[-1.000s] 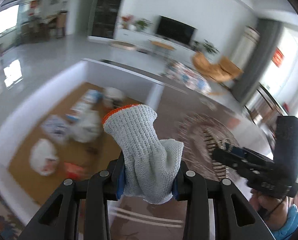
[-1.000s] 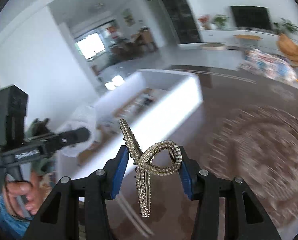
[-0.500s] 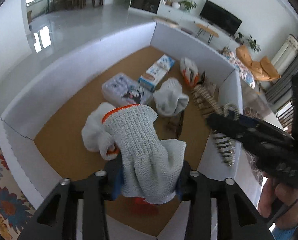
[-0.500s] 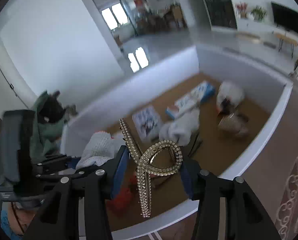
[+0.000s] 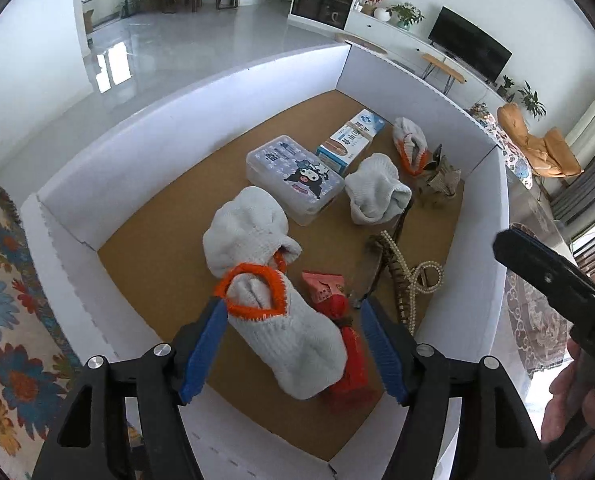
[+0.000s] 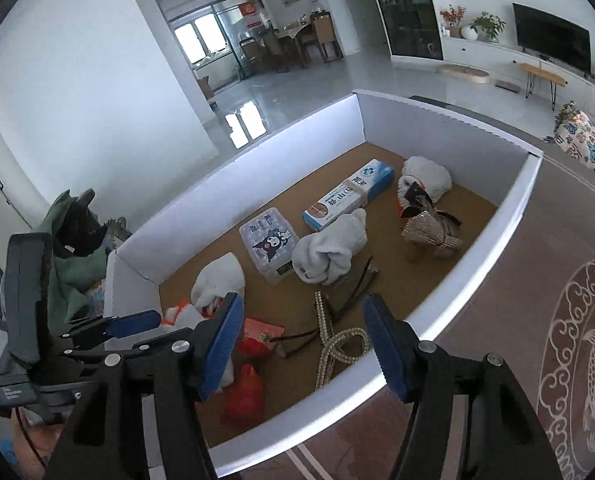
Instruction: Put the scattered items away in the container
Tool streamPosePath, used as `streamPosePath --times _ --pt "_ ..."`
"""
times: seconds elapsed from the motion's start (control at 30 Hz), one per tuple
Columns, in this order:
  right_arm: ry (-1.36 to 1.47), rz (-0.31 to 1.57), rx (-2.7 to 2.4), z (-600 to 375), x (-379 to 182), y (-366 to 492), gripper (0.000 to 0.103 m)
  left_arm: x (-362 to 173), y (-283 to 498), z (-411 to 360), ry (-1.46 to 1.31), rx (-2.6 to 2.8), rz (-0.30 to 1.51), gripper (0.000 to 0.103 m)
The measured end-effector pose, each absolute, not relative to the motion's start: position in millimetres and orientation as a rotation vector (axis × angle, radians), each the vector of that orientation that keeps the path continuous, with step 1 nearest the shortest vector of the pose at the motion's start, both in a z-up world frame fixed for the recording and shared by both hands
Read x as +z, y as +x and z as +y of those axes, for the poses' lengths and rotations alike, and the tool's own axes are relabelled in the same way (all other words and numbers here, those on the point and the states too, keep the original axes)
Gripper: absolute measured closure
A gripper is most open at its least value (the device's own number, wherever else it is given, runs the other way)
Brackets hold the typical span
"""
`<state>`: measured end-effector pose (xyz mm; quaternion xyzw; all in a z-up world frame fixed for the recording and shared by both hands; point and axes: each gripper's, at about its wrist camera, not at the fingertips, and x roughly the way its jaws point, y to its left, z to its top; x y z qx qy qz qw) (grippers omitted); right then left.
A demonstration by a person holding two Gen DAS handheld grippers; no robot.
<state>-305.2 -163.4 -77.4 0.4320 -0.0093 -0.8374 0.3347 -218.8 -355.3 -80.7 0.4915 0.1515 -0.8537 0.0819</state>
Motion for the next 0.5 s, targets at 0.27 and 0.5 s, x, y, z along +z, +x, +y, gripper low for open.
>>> streamPosePath --times 0.27,0.5 --pt "1.155 -0.072 -2.217 -137.4 -67.4 -285.1 0.039 -50.8 -201.5 -340.9 1.366 -2.592 0.401 0.034" --pt "1.228 -0.153 -2.25 -102.2 -70.3 -265.3 0.039 -15.7 -177.6 -313.1 1.244 -2.66 0.364 0.017"
